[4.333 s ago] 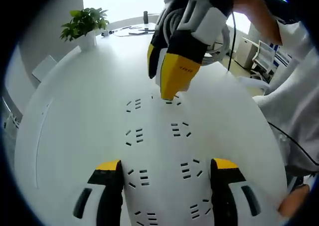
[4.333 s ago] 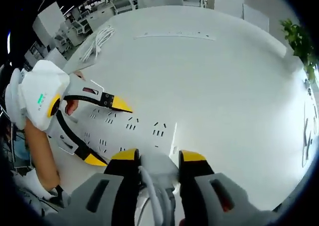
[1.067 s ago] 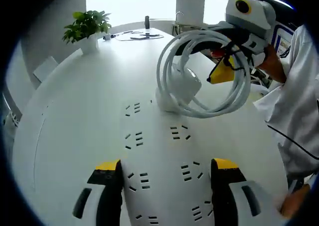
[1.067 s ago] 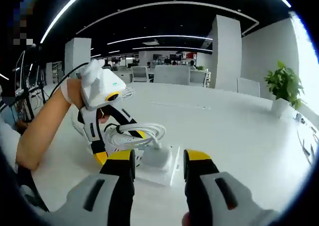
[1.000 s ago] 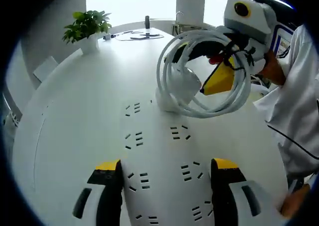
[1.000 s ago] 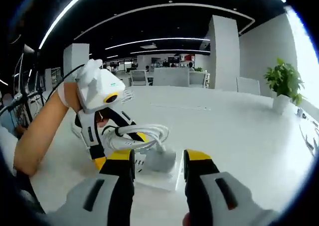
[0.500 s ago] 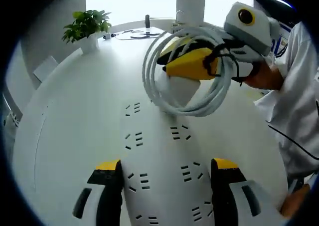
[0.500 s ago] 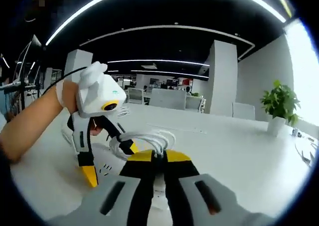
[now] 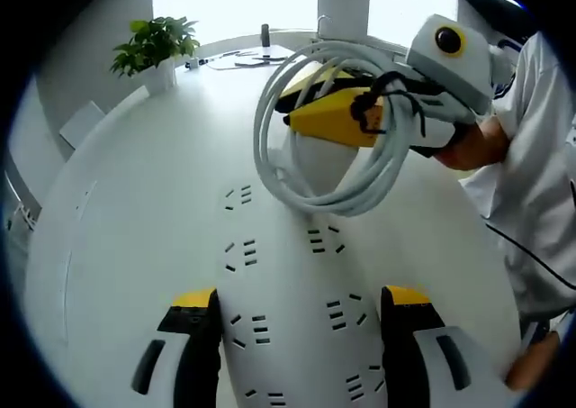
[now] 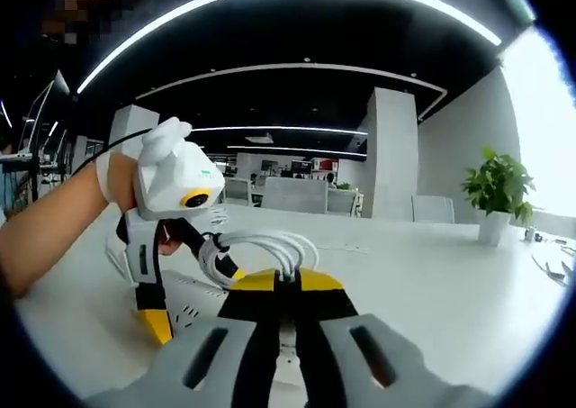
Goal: Straighten the power strip on the desk, plug the charger into it
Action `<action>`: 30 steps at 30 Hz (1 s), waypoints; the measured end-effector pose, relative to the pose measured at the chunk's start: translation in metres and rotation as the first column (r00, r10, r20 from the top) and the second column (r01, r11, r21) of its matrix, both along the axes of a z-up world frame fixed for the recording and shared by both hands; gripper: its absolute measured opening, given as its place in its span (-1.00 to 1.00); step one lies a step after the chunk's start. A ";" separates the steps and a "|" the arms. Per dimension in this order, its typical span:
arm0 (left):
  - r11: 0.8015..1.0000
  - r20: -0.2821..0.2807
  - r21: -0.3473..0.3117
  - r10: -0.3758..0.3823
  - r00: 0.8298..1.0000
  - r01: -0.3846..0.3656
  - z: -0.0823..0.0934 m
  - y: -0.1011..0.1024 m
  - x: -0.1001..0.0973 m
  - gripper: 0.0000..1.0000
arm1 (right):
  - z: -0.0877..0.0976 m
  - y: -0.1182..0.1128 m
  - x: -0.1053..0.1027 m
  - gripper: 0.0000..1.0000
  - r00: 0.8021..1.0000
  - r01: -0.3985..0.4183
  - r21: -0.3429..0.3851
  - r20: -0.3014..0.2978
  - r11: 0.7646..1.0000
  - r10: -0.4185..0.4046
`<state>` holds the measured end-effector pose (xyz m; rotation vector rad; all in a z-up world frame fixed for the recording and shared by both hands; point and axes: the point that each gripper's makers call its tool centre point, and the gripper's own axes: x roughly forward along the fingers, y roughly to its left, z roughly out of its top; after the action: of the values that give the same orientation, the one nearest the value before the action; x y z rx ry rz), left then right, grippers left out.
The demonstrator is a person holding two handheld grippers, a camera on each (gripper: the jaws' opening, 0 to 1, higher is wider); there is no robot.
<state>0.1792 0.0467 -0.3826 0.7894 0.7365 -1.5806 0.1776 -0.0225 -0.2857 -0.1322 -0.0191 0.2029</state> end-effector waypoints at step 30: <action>1.000 -0.012 -0.025 -0.003 1.000 0.002 0.001 0.001 0.001 0.47 | 0.002 0.007 -0.028 -0.95 0.680 -0.488 -0.305 -0.720 0.818 0.138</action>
<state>0.1806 0.0474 -0.3819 0.7637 0.7228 -1.5949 0.1500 -0.0154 -0.2840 -0.5543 0.7604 0.6140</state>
